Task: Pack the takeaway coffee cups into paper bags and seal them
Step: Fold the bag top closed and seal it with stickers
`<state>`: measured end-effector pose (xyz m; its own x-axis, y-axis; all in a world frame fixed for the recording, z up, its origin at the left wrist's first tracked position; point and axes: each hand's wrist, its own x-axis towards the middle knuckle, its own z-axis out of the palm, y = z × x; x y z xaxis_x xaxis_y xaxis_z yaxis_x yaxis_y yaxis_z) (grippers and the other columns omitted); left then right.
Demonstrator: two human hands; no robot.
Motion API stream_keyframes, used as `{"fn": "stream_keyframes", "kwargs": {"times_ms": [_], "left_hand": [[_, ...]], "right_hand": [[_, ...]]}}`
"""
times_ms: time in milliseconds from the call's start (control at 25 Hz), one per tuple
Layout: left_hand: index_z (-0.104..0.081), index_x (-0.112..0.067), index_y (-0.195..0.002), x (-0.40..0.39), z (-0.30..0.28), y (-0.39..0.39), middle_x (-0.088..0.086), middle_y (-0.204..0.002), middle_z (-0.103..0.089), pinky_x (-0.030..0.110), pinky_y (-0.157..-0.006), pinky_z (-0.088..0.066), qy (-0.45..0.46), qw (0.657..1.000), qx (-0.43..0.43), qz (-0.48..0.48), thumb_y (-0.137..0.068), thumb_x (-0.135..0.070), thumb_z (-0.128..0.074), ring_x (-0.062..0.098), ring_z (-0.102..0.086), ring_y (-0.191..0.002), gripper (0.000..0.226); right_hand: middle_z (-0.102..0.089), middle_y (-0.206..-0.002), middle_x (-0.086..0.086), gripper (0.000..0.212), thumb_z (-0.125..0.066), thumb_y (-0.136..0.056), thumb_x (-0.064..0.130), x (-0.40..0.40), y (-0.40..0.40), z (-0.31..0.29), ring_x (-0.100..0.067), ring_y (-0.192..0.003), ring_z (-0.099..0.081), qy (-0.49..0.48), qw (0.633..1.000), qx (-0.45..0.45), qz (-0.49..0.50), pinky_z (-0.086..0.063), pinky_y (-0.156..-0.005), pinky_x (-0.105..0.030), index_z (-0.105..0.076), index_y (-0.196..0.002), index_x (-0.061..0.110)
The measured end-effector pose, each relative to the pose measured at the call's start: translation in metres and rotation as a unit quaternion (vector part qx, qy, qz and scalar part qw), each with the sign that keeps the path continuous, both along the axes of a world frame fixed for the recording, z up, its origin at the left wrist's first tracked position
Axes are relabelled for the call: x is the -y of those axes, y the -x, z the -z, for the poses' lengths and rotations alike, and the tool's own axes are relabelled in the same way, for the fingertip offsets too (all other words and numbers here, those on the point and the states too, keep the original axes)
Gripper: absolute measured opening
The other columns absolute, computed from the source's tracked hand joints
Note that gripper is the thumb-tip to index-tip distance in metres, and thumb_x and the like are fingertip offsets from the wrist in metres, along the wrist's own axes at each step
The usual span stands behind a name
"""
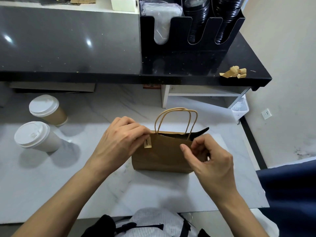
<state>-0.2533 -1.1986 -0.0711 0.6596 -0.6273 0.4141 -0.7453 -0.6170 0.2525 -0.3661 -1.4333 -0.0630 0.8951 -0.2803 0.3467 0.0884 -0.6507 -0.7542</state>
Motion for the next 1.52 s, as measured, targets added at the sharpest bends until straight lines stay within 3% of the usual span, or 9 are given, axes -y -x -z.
{"fn": "stream_keyframes", "kwargs": {"times_ms": [200, 320, 480, 760, 960, 1120, 1200, 1400, 1520], "left_hand": [[-0.072, -0.022, -0.103, 0.000, 0.000, 0.005, -0.010, -0.096, -0.068, 0.041, -0.078, -0.047, 0.010, 1.000, -0.027, -0.012, -0.099, -0.031, -0.058, 0.019, -0.055, -0.090, 0.018], [-0.070, -0.019, -0.108, 0.003, -0.003, 0.009, -0.007, -0.100, -0.067, 0.042, -0.079, -0.048, 0.019, 0.999, -0.026, -0.020, -0.097, -0.026, -0.060, 0.023, -0.056, -0.090, 0.017], [-0.067, -0.014, -0.107, 0.012, -0.012, 0.018, -0.002, -0.102, -0.064, 0.039, -0.080, -0.048, 0.053, 0.998, -0.014, -0.035, -0.094, -0.021, -0.065, 0.025, -0.054, -0.090, 0.015], [-0.067, -0.006, -0.096, 0.038, -0.030, 0.048, 0.004, -0.094, -0.063, 0.036, -0.074, -0.050, 0.108, 0.994, 0.028, -0.001, -0.094, -0.012, -0.067, 0.026, -0.057, -0.082, 0.006], [-0.058, -0.007, -0.133, 0.062, -0.017, 0.055, 0.005, -0.123, -0.062, 0.032, -0.101, -0.047, 0.059, 0.997, -0.045, 0.009, -0.097, -0.015, -0.063, 0.022, -0.060, -0.113, 0.036], [-0.054, -0.008, -0.139, 0.080, -0.010, 0.046, 0.008, -0.132, -0.062, 0.031, -0.113, -0.039, 0.016, 0.998, -0.060, -0.021, -0.095, -0.018, -0.064, 0.022, -0.054, -0.130, 0.046], [-0.056, -0.010, -0.135, 0.089, -0.007, 0.040, 0.008, -0.128, -0.064, 0.034, -0.109, -0.044, 0.003, 0.997, -0.075, -0.028, -0.095, -0.019, -0.065, 0.022, -0.056, -0.129, 0.042], [-0.061, -0.020, -0.113, 0.104, -0.013, 0.029, -0.002, -0.106, -0.070, 0.034, -0.081, -0.053, 0.009, 0.990, -0.127, -0.055, -0.094, -0.026, -0.067, 0.021, -0.065, -0.099, 0.021], [-0.062, -0.022, -0.109, 0.109, -0.011, 0.026, -0.004, -0.102, -0.069, 0.036, -0.081, -0.053, 0.007, 0.988, -0.138, -0.075, -0.092, -0.035, -0.069, 0.020, -0.062, -0.096, 0.022]], "right_hand": [[-0.056, -0.101, 0.007, 0.027, -0.087, -0.076, 0.030, 0.029, 0.000, 0.007, -0.016, -0.096, -0.052, 0.109, 0.993, 0.018, 0.042, -0.047, -0.082, -0.039, -0.067, -0.093, 0.022], [-0.054, -0.127, 0.009, 0.030, -0.086, -0.077, 0.040, 0.038, -0.001, 0.010, -0.012, -0.120, -0.048, 0.107, 0.994, -0.037, 0.011, -0.037, -0.099, -0.036, -0.064, -0.095, 0.031], [-0.045, -0.148, 0.018, 0.023, -0.072, -0.078, 0.033, 0.051, -0.004, 0.013, 0.011, -0.134, -0.029, 0.087, 0.992, -0.082, -0.048, -0.031, -0.109, -0.037, -0.060, -0.097, 0.036], [-0.059, -0.118, 0.018, 0.022, -0.081, -0.084, 0.016, 0.065, -0.016, 0.016, 0.004, -0.118, -0.050, 0.084, 0.992, -0.048, -0.083, -0.044, -0.098, -0.046, -0.068, -0.096, 0.029], [-0.063, -0.103, 0.021, 0.019, -0.081, -0.085, 0.015, 0.073, -0.021, 0.015, -0.008, -0.105, -0.060, 0.097, 0.989, -0.028, -0.106, -0.042, -0.094, -0.041, -0.070, -0.094, 0.027], [-0.067, -0.097, 0.019, 0.020, -0.082, -0.084, 0.012, 0.079, -0.027, 0.015, -0.009, -0.099, -0.062, 0.091, 0.988, -0.024, -0.125, -0.044, -0.091, -0.040, -0.071, -0.093, 0.027], [-0.068, -0.097, 0.019, 0.024, -0.083, -0.083, 0.011, 0.081, -0.031, 0.016, -0.009, -0.098, -0.062, 0.069, 0.989, -0.027, -0.130, -0.047, -0.089, -0.042, -0.071, -0.095, 0.027], [-0.070, -0.100, 0.019, 0.027, -0.083, -0.082, 0.010, 0.088, -0.042, 0.017, -0.009, -0.099, -0.065, 0.033, 0.988, -0.037, -0.145, -0.051, -0.087, -0.043, -0.072, -0.100, 0.027], [-0.071, -0.099, 0.019, 0.026, -0.082, -0.082, 0.009, 0.091, -0.047, 0.016, -0.009, -0.097, -0.065, 0.028, 0.987, -0.031, -0.153, -0.052, -0.086, -0.044, -0.073, -0.097, 0.027]]}}
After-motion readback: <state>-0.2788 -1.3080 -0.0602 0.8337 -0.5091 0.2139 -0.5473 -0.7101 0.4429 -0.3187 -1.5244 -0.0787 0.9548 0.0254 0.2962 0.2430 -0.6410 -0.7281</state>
